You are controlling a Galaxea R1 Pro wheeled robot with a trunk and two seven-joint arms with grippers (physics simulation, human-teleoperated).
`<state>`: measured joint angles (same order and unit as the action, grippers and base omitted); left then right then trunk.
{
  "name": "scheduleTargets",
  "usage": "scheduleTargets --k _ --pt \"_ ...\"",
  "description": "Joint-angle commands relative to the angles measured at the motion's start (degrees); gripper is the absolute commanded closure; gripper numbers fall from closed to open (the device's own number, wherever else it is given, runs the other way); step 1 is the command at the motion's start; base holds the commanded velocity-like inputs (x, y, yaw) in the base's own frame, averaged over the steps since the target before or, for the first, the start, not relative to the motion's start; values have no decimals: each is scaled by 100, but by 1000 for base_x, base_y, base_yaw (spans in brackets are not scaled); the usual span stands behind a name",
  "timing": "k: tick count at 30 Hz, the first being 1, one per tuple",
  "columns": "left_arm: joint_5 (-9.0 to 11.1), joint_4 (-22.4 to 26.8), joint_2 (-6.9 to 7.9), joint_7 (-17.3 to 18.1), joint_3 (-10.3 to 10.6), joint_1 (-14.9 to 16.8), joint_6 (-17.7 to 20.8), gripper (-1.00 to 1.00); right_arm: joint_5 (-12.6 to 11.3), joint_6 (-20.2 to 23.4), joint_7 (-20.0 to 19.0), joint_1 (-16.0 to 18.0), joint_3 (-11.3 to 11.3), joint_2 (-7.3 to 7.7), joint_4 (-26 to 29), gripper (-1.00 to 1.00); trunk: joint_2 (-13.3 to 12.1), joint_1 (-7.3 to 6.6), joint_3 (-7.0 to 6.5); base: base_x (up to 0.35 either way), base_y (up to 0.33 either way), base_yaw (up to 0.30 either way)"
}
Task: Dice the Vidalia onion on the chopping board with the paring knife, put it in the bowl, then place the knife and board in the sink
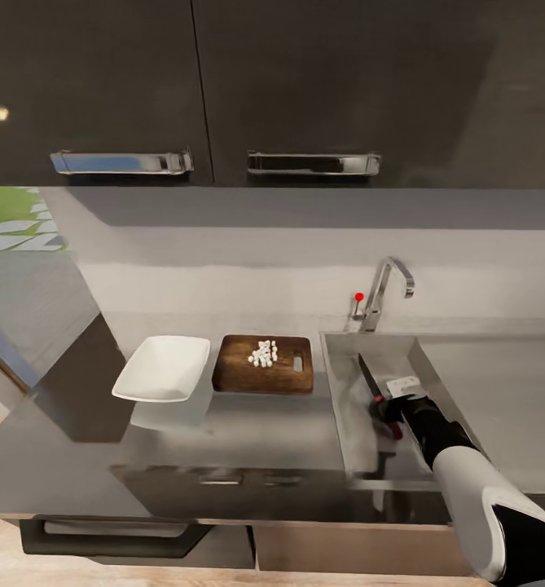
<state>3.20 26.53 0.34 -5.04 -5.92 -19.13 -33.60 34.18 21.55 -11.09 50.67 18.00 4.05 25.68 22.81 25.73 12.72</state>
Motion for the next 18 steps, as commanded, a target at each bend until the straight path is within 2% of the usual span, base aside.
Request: scheduleTargets --k 1,10,16,17,18 --pt "32 10 1 -5 12 -3 -8 -100 12 11 84 4 36 -7 -47 100 11 5 10 104 -84 0" --pt "32 19 2 -5 12 1 -15 -100 -34 7 437 4 20 -80 -494 100 11 5 10 13 -11 0" --pt "32 25 2 -5 12 -2 -15 -100 -41 7 560 4 20 -87 -537 100 11 5 10 0 0 0" --pt "32 27 1 -5 12 -1 -15 -100 -42 7 560 4 20 -88 -537 -100 11 5 10 0 0 0" --pt "32 24 3 -5 12 -2 -15 -100 -42 7 558 4 20 -89 -538 -100 11 5 10 0 0 0"
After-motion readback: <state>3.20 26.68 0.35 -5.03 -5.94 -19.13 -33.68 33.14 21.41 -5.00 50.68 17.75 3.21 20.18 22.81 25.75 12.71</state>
